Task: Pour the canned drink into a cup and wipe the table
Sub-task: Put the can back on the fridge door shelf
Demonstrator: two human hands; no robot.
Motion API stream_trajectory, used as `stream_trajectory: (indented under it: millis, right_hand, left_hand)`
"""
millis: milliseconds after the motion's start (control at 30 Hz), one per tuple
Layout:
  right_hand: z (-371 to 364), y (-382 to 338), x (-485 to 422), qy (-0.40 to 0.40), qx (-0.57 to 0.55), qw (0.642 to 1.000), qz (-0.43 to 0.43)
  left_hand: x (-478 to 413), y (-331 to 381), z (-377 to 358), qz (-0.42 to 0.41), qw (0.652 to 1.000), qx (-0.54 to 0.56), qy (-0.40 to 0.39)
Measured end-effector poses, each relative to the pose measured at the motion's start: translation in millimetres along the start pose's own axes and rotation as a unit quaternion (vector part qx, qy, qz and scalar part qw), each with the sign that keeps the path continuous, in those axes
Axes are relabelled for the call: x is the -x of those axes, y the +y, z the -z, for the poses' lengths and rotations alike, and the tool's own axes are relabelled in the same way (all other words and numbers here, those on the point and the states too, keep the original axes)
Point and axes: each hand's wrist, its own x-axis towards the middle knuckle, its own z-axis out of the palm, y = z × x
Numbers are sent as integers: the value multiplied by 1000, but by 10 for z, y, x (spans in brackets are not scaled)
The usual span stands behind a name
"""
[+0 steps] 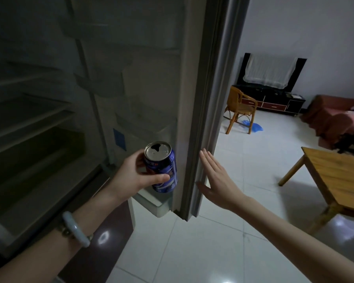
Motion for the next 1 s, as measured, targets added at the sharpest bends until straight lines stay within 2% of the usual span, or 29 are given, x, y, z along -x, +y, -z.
stream_trajectory:
  millis: [200, 533, 800, 1000]
  right_hand:
    - [62, 366, -261, 12, -114, 993, -29]
    - [87, 916, -828, 49, -152, 983, -93]
    - [159, 1317, -1428, 80, -226, 958, -159]
    - [147, 1604, -1888, 90, -237, 949, -185]
  left_hand:
    - [-359, 6, -324, 4, 1000, -10, 16]
    - [-925, -38, -447, -4, 999, -24, 25]
    - [-1531, -168, -345, -19, 999, -26, 13]
    - [-2056, -206, -239, -28, 999, -17, 4]
